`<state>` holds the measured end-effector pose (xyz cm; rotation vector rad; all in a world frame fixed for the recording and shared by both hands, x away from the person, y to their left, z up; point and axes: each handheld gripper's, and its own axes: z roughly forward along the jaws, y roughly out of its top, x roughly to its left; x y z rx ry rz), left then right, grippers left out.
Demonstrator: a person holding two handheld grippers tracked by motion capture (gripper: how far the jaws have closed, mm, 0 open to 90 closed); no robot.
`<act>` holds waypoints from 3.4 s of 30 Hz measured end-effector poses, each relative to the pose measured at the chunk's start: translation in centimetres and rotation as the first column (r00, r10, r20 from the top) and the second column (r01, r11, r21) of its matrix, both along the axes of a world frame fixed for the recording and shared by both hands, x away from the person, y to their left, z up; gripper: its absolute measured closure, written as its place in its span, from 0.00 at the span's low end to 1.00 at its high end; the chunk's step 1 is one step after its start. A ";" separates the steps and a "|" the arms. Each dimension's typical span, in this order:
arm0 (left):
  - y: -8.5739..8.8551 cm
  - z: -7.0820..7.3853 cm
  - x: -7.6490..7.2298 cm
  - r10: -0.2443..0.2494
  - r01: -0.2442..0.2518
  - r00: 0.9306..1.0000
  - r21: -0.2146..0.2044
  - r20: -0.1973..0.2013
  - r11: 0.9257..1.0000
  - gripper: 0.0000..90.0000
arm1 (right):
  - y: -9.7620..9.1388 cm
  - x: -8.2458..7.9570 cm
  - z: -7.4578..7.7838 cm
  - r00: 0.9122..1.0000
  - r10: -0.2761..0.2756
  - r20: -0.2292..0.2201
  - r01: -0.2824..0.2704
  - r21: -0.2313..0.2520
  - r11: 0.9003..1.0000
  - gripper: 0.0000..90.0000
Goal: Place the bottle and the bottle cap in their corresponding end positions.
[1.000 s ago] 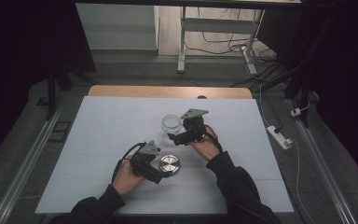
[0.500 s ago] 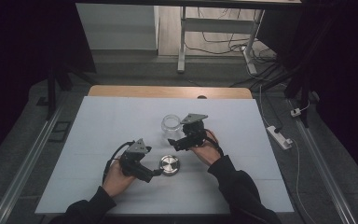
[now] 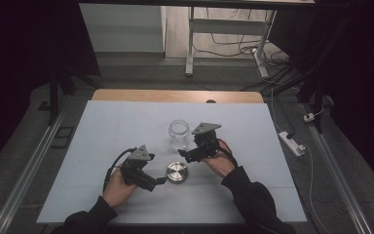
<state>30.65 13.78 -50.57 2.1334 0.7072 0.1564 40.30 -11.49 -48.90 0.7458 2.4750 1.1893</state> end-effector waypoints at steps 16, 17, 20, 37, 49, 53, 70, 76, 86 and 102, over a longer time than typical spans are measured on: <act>1.2 0.5 -1.4 0.008 -0.008 1.000 -0.007 0.000 1.000 0.00 | -0.4 -2.0 1.0 1.000 0.030 0.003 -0.030 0.027 0.999 0.00; 1.3 0.5 -1.5 0.011 -0.011 1.000 -0.006 0.001 1.000 0.00 | -0.5 -2.1 1.0 0.999 0.031 0.008 -0.031 0.027 0.999 0.00; 1.8 0.6 -1.9 0.022 -0.022 1.000 -0.003 0.006 1.000 0.00 | -0.6 -2.7 1.1 0.999 0.036 0.012 -0.036 0.029 0.999 0.00; 4.6 0.8 -3.8 0.064 -0.066 0.997 -0.039 -0.052 0.997 0.00 | -1.9 -5.0 1.0 0.999 0.041 0.007 -0.041 0.035 0.999 0.00; 6.9 0.8 -5.4 0.118 -0.119 0.993 -0.048 -0.028 0.992 0.00 | -3.2 -6.6 1.1 0.999 0.040 0.018 -0.040 0.025 0.999 0.00; 7.6 0.8 -6.0 0.134 -0.136 0.990 -0.056 -0.030 0.989 0.00 | -4.0 -7.2 1.1 0.999 0.034 0.022 -0.034 0.025 0.999 0.00; 10.3 0.6 -8.4 0.203 -0.204 0.979 -0.081 -0.020 0.976 0.00 | -7.9 -9.5 1.1 0.999 -0.035 0.021 0.035 0.032 0.999 0.00; 11.6 0.5 -9.4 0.234 -0.235 0.972 -0.091 -0.020 0.968 0.00 | -9.7 -10.3 1.0 0.997 -0.068 0.020 0.068 0.038 0.997 0.00; 13.5 0.1 -10.7 0.284 -0.285 0.958 -0.106 -0.029 0.952 0.00 | -13.2 -11.9 0.8 0.987 -0.157 0.026 0.156 0.047 0.987 0.00; 15.0 -0.8 -11.9 0.344 -0.348 0.937 -0.092 -0.053 0.933 0.00 | -18.0 -14.1 0.0 0.957 -0.289 0.015 0.288 0.038 0.957 0.00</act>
